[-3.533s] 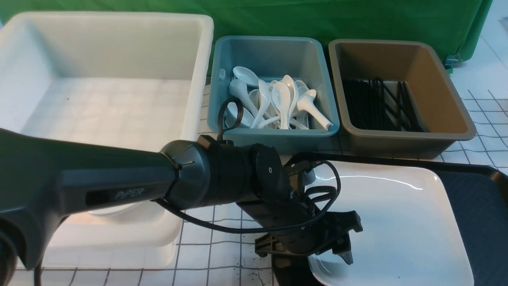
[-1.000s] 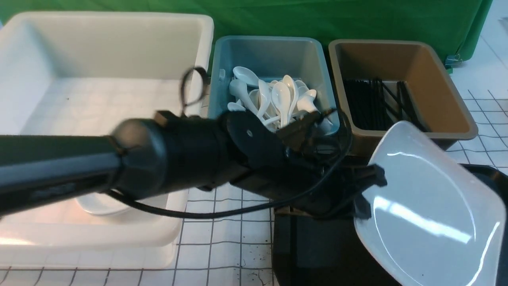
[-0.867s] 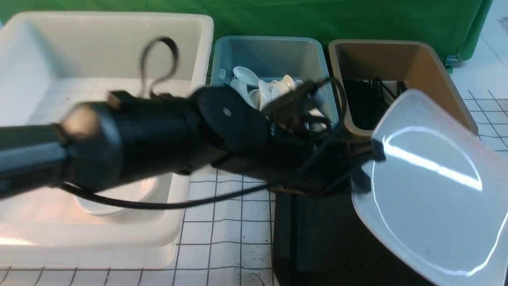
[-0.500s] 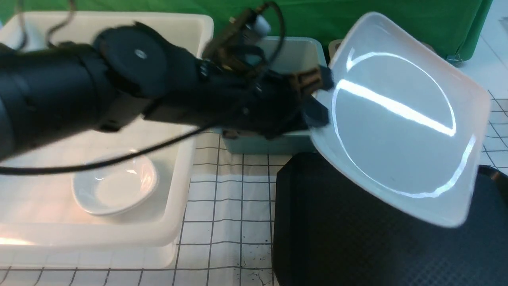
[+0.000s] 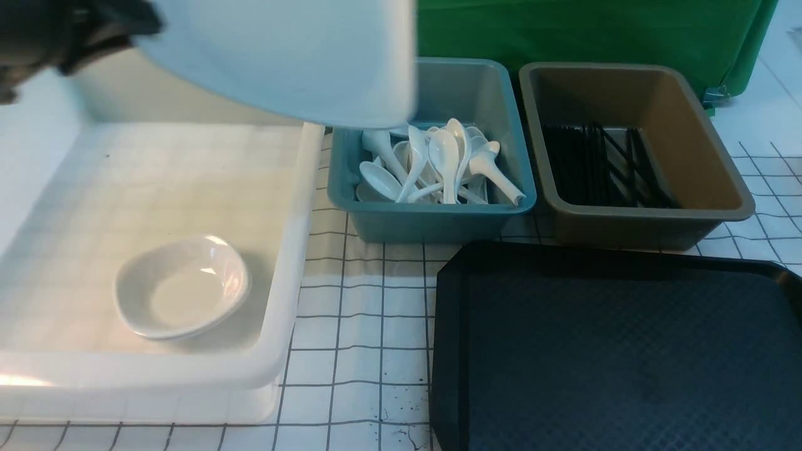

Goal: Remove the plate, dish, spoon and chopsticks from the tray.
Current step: Use the left arm to put the plate into the large storage box on the left

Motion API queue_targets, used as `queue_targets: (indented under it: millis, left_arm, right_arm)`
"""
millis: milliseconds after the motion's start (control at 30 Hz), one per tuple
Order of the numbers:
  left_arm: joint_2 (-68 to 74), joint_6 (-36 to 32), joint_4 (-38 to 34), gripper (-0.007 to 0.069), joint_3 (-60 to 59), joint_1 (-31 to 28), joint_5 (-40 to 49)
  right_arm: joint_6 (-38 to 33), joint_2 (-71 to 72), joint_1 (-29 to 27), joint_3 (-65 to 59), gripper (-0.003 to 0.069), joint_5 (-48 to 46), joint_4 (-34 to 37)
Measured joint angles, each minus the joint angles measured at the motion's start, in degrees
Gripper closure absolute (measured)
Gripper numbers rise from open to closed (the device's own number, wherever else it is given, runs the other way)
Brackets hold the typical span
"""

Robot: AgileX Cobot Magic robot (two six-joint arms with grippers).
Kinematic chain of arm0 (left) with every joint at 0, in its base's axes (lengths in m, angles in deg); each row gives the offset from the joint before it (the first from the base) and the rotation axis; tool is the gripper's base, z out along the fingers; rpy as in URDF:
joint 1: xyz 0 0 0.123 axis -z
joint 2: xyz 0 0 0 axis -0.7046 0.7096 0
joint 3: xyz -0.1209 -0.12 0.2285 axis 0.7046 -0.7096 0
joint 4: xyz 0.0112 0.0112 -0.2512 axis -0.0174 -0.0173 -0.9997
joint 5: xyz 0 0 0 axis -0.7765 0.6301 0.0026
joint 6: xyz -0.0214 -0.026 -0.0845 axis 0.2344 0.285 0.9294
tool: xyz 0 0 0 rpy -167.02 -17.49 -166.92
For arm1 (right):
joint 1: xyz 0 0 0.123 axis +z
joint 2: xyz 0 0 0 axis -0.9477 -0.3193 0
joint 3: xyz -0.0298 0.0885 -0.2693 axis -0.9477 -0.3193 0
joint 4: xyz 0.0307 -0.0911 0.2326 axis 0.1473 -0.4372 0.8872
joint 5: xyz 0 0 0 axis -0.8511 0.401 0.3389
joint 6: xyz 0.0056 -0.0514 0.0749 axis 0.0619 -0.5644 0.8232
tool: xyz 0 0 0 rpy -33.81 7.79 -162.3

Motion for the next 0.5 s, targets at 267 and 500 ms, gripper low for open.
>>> queue_targets:
  millis: [267,500]
  left_arm:
    - [2.48,-1.75,2.14,0.0599,0.00,-17.89,2.73]
    - [4.92,-7.64,0.23,0.0599,0.00,-20.32,-1.01]
  right_arm:
    - [-0.32,0.00,0.00,0.00,0.0534,0.00,0.00]
    - [-0.61,0.00,0.00,0.00,0.0534,0.70,0.00]
